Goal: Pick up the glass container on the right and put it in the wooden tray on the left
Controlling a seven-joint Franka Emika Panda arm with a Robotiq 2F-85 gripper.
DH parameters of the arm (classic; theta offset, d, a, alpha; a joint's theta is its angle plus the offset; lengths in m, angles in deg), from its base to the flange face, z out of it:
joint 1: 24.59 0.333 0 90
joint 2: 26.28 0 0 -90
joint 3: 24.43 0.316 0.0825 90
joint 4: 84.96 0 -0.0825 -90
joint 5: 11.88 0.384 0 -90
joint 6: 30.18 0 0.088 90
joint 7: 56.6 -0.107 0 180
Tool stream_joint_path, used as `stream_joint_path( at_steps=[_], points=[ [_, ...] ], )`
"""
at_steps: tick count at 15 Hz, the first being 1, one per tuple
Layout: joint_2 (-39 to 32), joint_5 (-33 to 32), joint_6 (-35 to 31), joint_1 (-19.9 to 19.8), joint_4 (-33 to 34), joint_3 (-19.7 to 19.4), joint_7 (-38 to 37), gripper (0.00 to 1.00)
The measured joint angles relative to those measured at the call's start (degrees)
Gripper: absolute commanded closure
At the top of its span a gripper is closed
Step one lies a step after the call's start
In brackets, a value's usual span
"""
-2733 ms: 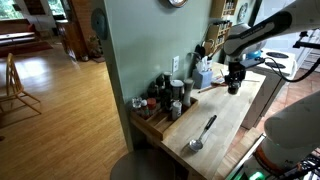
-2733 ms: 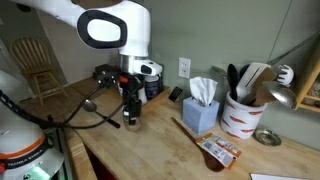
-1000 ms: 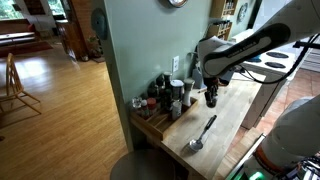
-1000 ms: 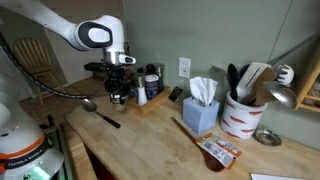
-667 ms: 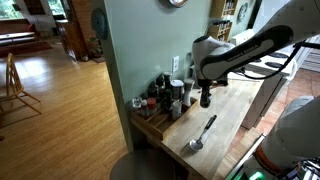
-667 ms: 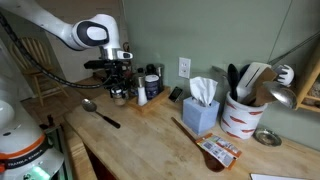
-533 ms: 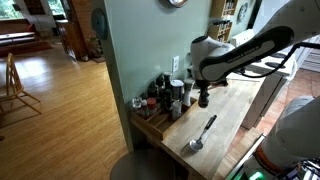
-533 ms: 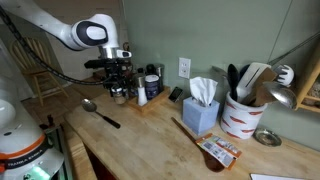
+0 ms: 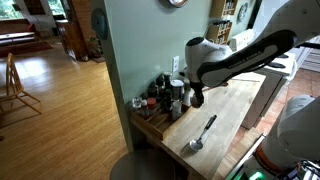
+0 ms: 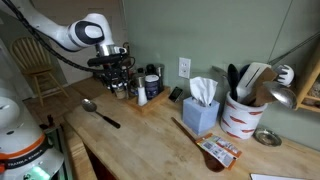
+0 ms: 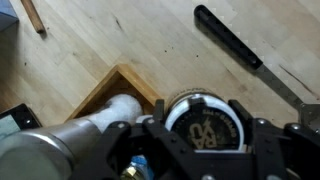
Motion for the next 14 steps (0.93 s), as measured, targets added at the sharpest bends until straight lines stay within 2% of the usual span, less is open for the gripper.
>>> stream_joint_path(
  at_steps=[6,14],
  points=[
    [-1.71,-2.67,-2.24,1.08,0.64,1.38,3.28,0.61],
    [-8.30,-9.38,-2.35,1.17,6.21,3.81,4.47,0.61]
  ],
)
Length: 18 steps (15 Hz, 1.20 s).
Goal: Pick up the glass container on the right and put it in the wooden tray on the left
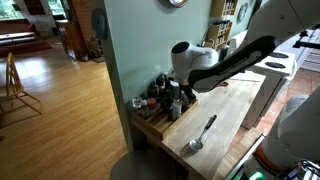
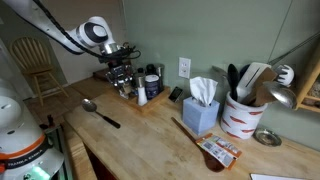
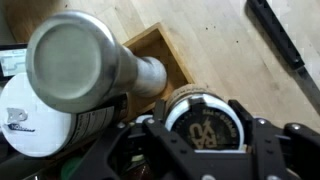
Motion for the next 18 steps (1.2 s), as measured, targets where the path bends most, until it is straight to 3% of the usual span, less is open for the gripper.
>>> stream_joint_path(
  at_steps=[11,18],
  points=[
    [-8.45,-1.57,-0.12,-1.29,5.50,-0.43,7.09,0.61],
    [-10.31,1.21,-0.89,-1.84,5.86,-1.10,14.37,0.61]
  ],
)
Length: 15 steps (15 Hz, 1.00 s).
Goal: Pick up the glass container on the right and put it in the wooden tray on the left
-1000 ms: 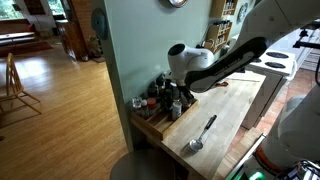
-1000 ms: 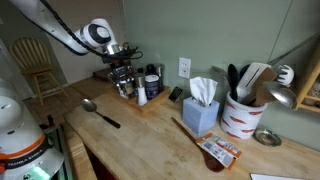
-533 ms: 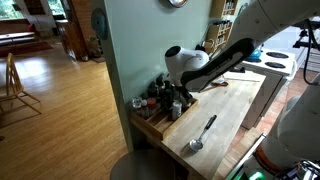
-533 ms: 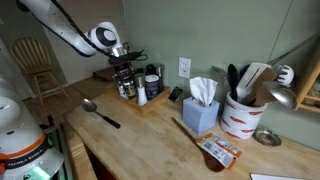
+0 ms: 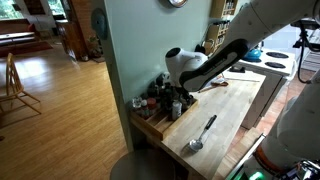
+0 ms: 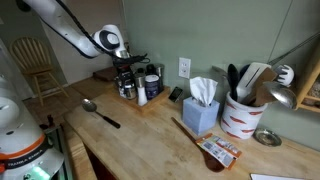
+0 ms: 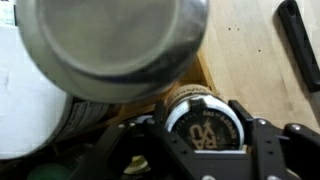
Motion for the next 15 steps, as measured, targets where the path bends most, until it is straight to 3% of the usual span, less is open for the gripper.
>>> stream_joint_path(
  at_steps=[6,15],
  points=[
    [-0.06,6.13,-1.34,-0.16,0.06,-0.26,6.49,0.61],
    [-0.65,6.40,-3.24,-0.86,-0.14,-0.36,6.98,0.61]
  ],
)
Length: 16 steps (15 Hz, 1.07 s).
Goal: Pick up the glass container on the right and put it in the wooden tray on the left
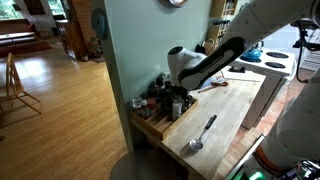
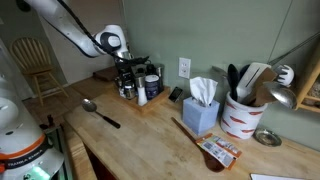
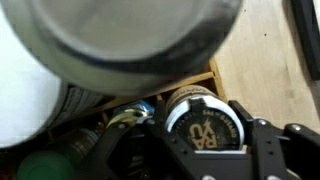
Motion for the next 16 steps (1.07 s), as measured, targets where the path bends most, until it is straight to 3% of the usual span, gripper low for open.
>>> stream_joint_path(
  at_steps=[7,8,9,11,13,16],
  points=[
    [-1.47,0.02,-0.88,-0.23,-0.07,-0.02,0.39,0.61],
    [-1.75,0.02,-1.02,-0.29,-0.08,-0.02,0.44,0.58],
    [-1.96,0.02,-1.11,-0.33,-0.08,-0.02,0.51,0.31],
    [-1.98,0.02,-1.11,-0.38,-0.09,-0.02,0.53,0.25],
    [-1.91,0.01,-1.12,-0.69,-0.08,-0.06,0.79,0.31],
    [-1.83,0.01,-1.15,-1.01,-0.02,-0.16,1.31,0.24]
  ],
)
